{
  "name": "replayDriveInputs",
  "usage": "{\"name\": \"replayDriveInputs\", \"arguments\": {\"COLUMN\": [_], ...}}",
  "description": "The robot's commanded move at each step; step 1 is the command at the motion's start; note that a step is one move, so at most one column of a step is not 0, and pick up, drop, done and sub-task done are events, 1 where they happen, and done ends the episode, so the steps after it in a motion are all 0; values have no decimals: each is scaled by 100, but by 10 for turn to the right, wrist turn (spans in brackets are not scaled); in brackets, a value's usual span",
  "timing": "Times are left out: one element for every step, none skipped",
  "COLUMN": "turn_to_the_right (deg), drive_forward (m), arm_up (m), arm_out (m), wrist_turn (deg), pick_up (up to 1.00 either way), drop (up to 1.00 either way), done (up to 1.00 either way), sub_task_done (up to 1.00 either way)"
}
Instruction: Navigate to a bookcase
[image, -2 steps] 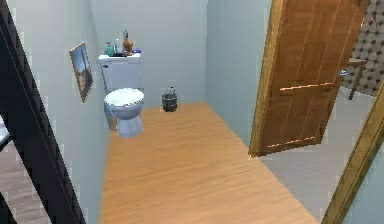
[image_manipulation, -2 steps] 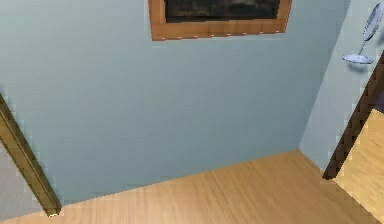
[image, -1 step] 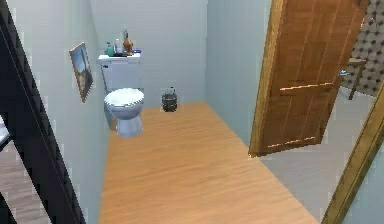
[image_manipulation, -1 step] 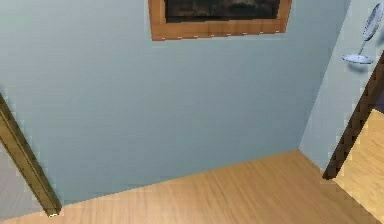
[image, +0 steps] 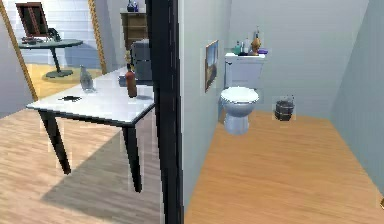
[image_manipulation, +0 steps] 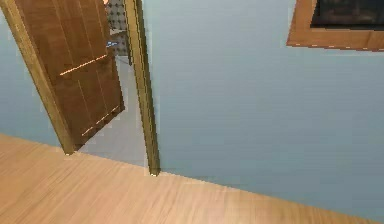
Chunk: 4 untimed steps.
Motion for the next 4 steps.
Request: {"name": "replayDriveInputs", "arguments": {"turn_to_the_right": [0, -450, -180, 0], "drive_forward": [45, 0, 0, 100], "arm_up": [0, 0, 0, 0], "arm_out": [0, 0, 0, 0], "wrist_turn": [0, 0, 0, 0], "pick_up": [0, 0, 0, 0], "drop": [0, 0, 0, 0], "done": [0, 0, 0, 0], "sub_task_done": [0, 0, 0, 0]}}
